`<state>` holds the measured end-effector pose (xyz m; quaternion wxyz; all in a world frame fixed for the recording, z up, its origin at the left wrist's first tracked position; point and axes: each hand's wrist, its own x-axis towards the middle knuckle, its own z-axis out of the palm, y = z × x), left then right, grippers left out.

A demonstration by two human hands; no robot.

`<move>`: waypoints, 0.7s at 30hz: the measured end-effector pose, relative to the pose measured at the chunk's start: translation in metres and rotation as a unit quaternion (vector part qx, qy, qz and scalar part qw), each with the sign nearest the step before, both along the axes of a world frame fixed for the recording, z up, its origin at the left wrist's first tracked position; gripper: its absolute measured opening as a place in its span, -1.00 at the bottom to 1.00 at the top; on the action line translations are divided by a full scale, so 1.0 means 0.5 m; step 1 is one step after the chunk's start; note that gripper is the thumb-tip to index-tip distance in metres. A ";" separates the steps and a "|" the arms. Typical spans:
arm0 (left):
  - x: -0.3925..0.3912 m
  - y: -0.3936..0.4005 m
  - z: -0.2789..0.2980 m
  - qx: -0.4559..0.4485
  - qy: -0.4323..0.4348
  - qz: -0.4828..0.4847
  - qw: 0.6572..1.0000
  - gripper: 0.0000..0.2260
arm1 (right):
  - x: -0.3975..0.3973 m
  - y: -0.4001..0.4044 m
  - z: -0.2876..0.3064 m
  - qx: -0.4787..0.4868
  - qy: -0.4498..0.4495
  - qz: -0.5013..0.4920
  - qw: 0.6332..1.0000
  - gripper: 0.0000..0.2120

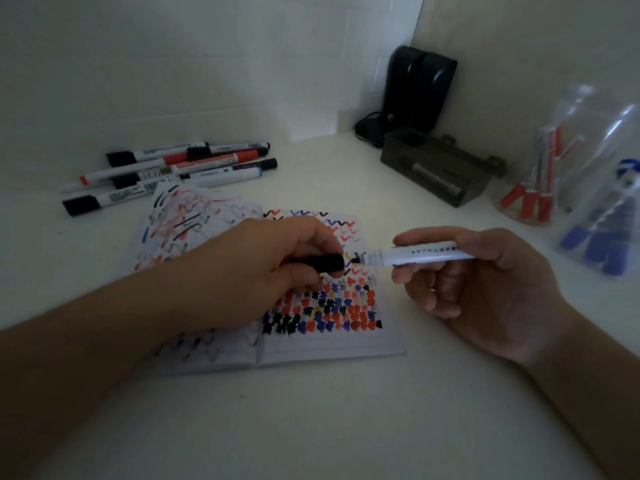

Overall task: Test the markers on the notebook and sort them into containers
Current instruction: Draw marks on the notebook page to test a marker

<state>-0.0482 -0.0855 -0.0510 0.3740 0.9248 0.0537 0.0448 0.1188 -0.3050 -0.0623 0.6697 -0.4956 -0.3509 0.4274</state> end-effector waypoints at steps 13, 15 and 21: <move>-0.003 0.000 0.011 -0.010 -0.015 -0.025 1.000 -0.72 | -0.007 0.008 -0.002 -0.037 -0.032 -0.021 0.999 -0.88; -0.003 0.005 0.012 -0.046 -0.013 -0.031 0.998 -0.74 | -0.008 0.005 -0.001 -0.038 -0.054 -0.031 0.997 -0.79; -0.004 0.026 0.007 -0.149 -0.033 -0.038 0.988 -0.88 | -0.008 0.004 -0.021 -0.017 -0.131 -0.030 0.991 -0.64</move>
